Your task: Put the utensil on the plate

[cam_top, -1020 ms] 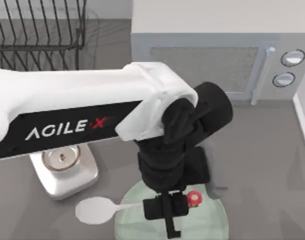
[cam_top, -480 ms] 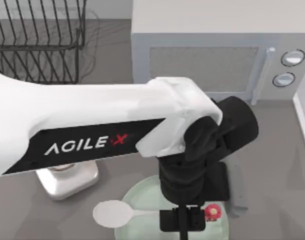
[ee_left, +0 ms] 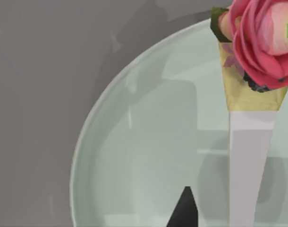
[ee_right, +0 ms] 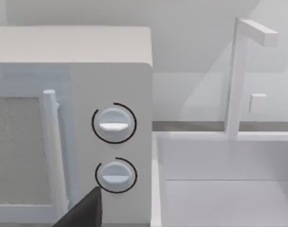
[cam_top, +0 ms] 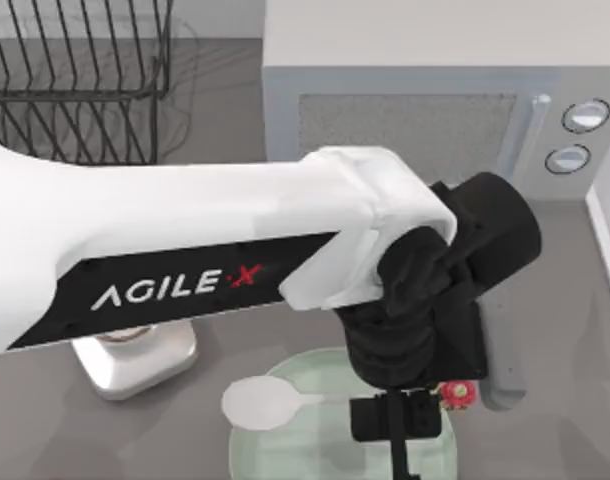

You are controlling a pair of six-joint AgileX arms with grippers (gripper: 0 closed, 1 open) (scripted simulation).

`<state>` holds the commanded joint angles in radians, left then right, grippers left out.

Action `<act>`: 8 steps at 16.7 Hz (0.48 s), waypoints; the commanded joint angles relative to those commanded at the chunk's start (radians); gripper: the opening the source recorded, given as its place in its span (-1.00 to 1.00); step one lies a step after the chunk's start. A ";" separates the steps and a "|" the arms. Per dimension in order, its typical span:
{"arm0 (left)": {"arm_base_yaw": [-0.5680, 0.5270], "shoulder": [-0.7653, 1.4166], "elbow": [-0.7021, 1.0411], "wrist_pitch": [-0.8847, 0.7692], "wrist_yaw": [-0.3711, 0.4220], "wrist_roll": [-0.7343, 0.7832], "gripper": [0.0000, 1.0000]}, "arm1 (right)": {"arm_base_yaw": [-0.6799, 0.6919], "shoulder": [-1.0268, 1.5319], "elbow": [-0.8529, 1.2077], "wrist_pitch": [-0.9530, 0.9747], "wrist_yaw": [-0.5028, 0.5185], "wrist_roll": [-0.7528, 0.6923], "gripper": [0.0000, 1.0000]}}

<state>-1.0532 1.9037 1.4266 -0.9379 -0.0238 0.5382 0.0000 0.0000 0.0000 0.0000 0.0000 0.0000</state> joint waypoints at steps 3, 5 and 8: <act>-0.002 0.001 0.011 0.058 -0.022 -0.003 -1.00 | 0.000 0.000 0.000 0.000 0.000 0.000 1.00; 0.002 -0.003 0.014 0.093 -0.032 -0.004 -1.00 | 0.000 0.000 0.000 0.000 0.000 0.000 1.00; 0.011 -0.015 0.011 0.129 -0.035 -0.002 -1.00 | 0.000 0.000 0.000 0.000 0.000 0.000 1.00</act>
<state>-1.0419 1.8891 1.4377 -0.8086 -0.0586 0.5365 0.0000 0.0000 0.0000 0.0000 0.0000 0.0000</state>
